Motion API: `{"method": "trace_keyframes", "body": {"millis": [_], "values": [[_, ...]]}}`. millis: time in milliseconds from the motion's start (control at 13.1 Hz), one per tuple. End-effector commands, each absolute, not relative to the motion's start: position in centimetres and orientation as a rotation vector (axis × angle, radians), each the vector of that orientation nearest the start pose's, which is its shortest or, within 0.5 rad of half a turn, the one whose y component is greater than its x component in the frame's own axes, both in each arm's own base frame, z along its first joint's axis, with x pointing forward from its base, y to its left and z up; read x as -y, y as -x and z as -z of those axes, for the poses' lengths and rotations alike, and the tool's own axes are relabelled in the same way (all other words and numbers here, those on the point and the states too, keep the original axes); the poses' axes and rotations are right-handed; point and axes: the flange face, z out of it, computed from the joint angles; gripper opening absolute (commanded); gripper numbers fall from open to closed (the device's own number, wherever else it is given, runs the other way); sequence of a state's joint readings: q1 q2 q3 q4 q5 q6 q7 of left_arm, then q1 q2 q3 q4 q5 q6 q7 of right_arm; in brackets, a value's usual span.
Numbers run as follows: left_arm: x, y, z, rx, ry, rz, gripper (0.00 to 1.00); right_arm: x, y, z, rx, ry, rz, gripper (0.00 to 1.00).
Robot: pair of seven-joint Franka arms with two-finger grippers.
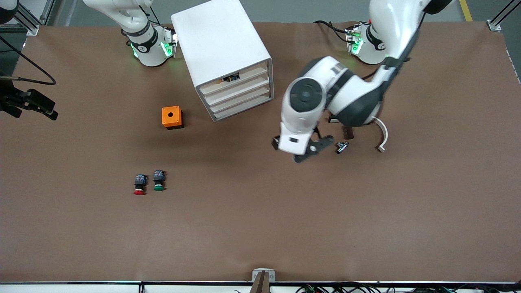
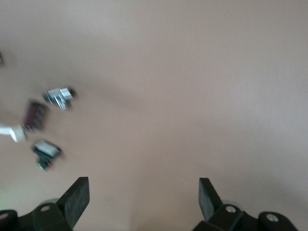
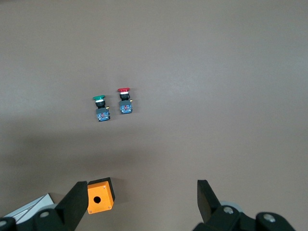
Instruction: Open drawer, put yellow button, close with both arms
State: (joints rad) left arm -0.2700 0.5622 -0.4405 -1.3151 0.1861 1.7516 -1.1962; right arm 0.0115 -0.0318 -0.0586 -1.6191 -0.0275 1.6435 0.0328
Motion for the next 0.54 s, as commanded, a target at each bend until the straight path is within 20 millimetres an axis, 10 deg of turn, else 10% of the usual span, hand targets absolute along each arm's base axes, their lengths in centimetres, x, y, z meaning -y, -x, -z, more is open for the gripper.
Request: {"method": "trace_keyframes", "body": {"millis": [0, 459], "values": [[31.3, -60.4, -48.1, 0.697, 3.015, -0.045, 1.0, 3.2, -54.9, -62.9, -0.137, 3.175, 0.08, 1.0], [14.4, -62.4, -57.3, 0.435, 3.038, 0.033, 1.0, 3.5, -54.9, -63.0, -0.142, 3.175, 0.085, 1.0]]}}
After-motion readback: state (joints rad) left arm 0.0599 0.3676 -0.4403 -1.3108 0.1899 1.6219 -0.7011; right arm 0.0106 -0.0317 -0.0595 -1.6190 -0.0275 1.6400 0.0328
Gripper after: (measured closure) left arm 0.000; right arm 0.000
